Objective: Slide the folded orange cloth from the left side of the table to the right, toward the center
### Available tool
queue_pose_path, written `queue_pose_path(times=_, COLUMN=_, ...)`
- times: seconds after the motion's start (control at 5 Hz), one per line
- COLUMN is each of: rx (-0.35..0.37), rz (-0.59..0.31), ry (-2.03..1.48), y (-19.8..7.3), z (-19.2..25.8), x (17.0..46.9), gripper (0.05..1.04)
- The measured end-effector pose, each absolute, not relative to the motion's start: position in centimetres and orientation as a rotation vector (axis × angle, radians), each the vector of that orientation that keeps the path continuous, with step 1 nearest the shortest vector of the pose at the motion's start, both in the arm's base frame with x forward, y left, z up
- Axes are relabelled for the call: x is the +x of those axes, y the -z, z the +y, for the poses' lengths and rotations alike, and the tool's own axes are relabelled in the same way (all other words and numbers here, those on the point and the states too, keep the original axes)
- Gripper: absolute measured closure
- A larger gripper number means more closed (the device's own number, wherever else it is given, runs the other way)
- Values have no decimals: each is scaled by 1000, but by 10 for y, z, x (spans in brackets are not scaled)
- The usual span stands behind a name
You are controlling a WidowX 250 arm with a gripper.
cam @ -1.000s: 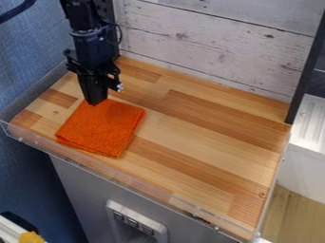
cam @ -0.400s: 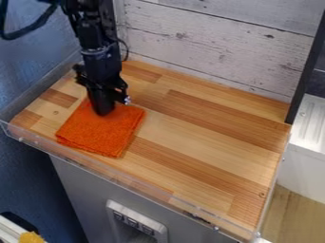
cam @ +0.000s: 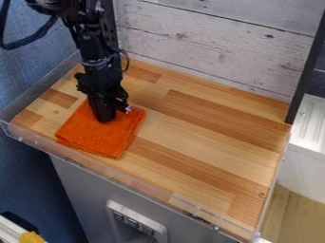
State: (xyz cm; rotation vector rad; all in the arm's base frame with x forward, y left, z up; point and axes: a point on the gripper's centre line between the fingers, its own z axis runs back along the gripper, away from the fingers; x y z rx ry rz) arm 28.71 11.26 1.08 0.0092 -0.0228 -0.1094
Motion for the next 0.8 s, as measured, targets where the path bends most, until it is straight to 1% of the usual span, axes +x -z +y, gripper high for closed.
queue_pose_path(times=0.4, rx=14, rz=-18, ry=81, y=-9, z=88, x=292, gripper=1025)
queue_pose_path(times=0.8, rx=9, rz=-15, ry=63, y=-9, z=59, x=306, gripper=1025)
